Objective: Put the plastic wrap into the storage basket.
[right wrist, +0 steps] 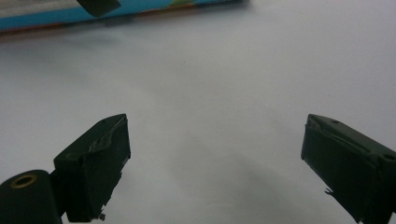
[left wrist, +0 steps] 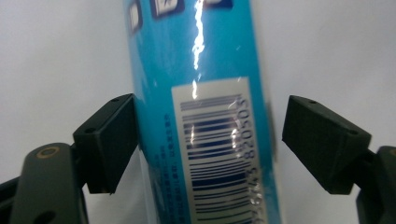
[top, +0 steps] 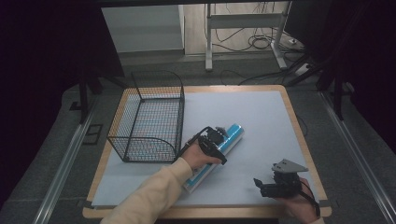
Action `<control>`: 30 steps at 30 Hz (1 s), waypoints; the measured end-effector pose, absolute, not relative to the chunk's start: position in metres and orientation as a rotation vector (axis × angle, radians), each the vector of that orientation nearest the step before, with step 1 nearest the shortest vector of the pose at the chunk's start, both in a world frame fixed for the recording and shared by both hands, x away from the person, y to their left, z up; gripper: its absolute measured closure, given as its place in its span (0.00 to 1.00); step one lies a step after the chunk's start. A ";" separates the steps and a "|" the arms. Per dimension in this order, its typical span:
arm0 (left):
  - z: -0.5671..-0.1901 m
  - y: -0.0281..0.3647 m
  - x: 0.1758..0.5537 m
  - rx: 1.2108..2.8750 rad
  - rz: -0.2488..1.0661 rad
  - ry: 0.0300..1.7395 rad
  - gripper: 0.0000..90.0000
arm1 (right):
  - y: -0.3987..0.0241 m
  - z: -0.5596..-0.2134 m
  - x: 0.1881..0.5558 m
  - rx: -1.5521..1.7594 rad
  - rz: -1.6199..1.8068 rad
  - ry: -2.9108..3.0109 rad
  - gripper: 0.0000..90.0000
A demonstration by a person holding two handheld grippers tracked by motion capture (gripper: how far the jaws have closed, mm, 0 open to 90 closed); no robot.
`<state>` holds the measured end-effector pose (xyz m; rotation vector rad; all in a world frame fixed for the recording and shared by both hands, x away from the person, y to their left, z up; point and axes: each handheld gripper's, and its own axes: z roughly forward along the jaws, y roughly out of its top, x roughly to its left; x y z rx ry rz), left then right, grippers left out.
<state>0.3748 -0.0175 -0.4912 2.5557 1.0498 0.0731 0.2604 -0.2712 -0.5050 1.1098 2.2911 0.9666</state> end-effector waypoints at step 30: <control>-0.502 -0.021 0.384 2.584 0.004 1.172 0.34 | -0.270 -0.505 0.261 1.116 0.957 2.291 0.09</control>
